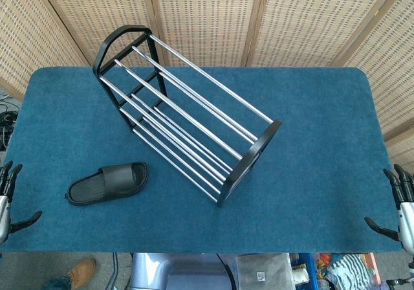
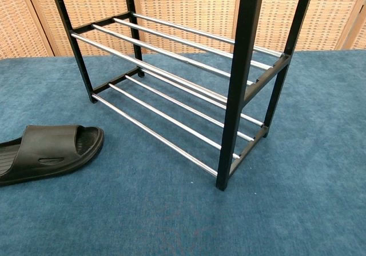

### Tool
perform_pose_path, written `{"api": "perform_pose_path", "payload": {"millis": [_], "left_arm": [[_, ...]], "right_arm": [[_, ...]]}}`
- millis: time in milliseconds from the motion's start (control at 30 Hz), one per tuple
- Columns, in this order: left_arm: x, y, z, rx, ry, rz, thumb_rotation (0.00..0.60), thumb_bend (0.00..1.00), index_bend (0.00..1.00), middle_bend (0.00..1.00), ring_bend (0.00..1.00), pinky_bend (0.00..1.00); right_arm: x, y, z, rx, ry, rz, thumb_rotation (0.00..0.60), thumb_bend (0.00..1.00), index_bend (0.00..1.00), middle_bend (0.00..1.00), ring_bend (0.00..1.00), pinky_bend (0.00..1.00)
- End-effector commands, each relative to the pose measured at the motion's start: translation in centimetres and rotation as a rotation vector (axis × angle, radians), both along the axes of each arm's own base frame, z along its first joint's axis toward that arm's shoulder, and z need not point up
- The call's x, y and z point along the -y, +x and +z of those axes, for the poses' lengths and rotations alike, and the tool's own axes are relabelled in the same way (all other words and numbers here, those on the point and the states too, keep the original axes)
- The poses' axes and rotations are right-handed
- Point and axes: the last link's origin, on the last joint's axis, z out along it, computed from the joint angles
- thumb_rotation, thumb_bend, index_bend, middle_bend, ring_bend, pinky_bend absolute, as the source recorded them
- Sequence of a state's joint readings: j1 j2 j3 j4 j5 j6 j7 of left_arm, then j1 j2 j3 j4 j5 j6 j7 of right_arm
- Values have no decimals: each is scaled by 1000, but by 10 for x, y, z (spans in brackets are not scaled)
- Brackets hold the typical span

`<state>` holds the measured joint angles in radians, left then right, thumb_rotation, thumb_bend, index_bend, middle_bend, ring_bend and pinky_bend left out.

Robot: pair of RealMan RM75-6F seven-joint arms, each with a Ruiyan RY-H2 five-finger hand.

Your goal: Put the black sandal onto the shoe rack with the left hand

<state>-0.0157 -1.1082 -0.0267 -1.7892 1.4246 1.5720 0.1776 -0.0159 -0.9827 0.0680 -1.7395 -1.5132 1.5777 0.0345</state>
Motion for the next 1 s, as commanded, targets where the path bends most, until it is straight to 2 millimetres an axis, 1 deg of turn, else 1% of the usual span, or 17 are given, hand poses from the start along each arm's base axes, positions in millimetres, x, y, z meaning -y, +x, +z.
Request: {"api": "perform_pose_path", "payload": {"millis": [33,233,300,433,500,600,667,800,1000], "left_arm": [[0,0,-1,1,-9,0,600,92,0,0,0,0],[-1,0,-4,8,-40,-2,600,92,0,0,0,0],[-2,0,-8,17,-64,-4,600,92,0,0,0,0],[-15,-2,-28,87,-173,7,600,92,0,0,0,0],[-27,-2,-43,143,-247,21,600,91,0,0,0,0],[-46,-3,-67,198,-310,51,600,92,0,0,0,0],[-55,-3,-83,227,-348,70,600,92,0,0,0,0],[-69,-3,-107,250,-375,101,600,92,0,0,0,0],[-87,-5,-129,289,-370,150,600,92,0,0,0,0]], "right_arm": [[0,0,0,0,0,-1,600,0,0,0,0,0],[-1,-1,1,3,4,-3,600,0,0,0,0,0],[-1,-1,1,7,3,-4,600,0,0,0,0,0],[-1,0,3,15,-1,-4,600,0,0,0,0,0],[-1,-1,3,16,1,-8,600,0,0,0,0,0],[-1,-2,4,22,4,-14,600,0,0,0,0,0],[-1,-2,5,25,5,-14,600,0,0,0,0,0],[0,-3,6,30,10,-17,600,0,0,0,0,0],[1,-5,7,40,9,-24,600,0,0,0,0,0]]}}
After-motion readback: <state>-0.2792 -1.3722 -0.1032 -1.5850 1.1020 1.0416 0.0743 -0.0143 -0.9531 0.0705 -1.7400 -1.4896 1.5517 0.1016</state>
